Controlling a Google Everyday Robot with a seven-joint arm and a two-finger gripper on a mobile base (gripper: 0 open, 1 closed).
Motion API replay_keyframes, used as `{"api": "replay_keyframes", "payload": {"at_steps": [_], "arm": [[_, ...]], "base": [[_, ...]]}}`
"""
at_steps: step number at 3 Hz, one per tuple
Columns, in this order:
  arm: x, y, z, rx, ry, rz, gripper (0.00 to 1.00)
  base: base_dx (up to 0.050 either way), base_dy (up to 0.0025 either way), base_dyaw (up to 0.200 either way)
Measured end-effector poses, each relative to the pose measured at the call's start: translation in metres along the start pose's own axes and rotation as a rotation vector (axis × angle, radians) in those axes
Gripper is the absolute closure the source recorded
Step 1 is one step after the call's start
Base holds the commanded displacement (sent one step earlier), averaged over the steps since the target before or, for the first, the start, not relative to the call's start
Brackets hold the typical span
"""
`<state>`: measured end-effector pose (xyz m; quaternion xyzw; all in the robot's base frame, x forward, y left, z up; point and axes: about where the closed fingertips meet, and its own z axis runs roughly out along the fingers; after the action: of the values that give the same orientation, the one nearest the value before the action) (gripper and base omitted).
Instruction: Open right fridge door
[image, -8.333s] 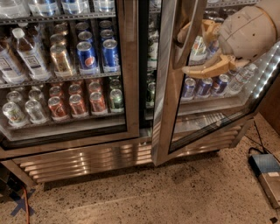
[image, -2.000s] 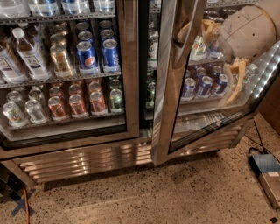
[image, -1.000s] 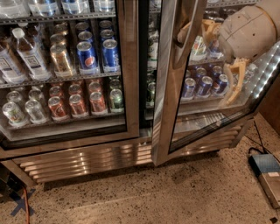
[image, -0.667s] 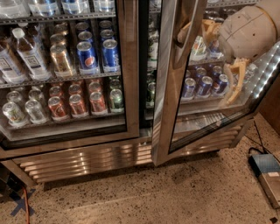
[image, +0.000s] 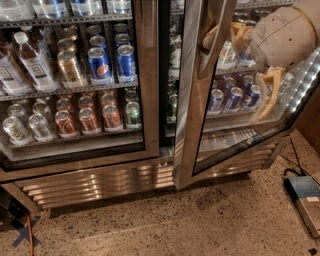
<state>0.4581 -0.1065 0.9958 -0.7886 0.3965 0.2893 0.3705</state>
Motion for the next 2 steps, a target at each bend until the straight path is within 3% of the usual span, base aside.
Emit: {"api": "replay_keyframes", "payload": {"at_steps": [2], "arm": [[0.0000,0.0000,0.0000,0.000,0.000,0.000,0.00]], "base": [[0.000,0.00000,0.000]]}}
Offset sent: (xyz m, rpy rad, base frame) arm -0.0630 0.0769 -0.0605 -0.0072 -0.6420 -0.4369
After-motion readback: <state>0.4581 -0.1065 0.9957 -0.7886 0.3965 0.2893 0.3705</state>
